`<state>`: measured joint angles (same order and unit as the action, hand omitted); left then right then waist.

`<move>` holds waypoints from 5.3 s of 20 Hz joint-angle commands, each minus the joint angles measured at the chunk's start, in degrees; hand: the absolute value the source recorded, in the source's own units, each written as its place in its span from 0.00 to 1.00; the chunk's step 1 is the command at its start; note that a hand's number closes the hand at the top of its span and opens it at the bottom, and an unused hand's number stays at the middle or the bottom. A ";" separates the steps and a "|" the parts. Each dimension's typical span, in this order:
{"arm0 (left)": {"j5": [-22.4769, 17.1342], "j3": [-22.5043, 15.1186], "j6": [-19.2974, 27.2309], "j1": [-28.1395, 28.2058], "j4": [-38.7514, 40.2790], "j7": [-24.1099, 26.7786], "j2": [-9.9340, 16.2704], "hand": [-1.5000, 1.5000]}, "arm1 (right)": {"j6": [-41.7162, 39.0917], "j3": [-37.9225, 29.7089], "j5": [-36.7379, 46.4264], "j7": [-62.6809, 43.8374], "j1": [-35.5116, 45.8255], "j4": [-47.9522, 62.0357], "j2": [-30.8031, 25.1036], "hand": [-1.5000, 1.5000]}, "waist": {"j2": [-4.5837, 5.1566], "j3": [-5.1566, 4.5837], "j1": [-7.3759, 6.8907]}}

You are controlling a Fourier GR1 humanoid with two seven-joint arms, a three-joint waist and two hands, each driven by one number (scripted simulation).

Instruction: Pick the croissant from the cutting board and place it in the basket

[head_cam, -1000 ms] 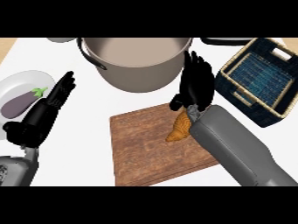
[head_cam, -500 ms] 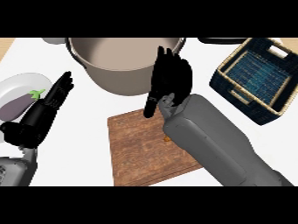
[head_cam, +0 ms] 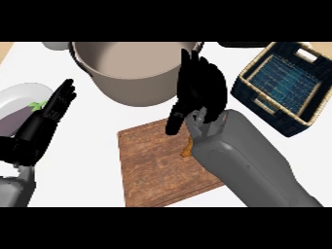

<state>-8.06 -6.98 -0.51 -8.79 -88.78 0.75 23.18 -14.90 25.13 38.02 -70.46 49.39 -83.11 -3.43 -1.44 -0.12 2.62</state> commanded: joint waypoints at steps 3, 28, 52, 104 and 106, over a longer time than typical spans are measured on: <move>0.42 -0.28 -0.05 1.96 -1.53 1.15 -0.78 0.50 | -4.55 2.78 5.98 -14.71 -7.07 -6.43 2.77 0.00 | 0.51 0.05 -1.03; 3.37 2.40 -2.97 -3.34 -2.53 -4.94 -4.97 0.50 | 2.68 0.06 20.77 3.02 -24.06 -8.72 3.38 0.00 | 1.41 0.13 -2.78; 4.91 6.97 -8.57 -2.81 0.44 -1.27 -5.75 0.50 | 8.48 1.10 21.60 4.67 -24.00 5.43 3.41 0.00 | 1.50 0.12 -2.86; 9.44 7.34 -10.43 -1.41 -1.49 -1.59 -11.07 0.50 | 41.36 -2.76 13.22 4.95 5.52 13.70 3.41 1.00 | 0.97 0.13 -3.82; 10.58 8.19 -9.44 -2.42 0.58 -1.14 -10.60 0.50 | 43.17 -3.07 17.10 3.32 7.62 11.89 3.40 1.00 | 1.06 0.08 -2.93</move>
<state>1.74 0.57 -10.88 -10.51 -89.18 -0.61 12.45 19.52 22.13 50.88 -59.99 53.58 -67.03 -0.60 -0.22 0.01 -1.19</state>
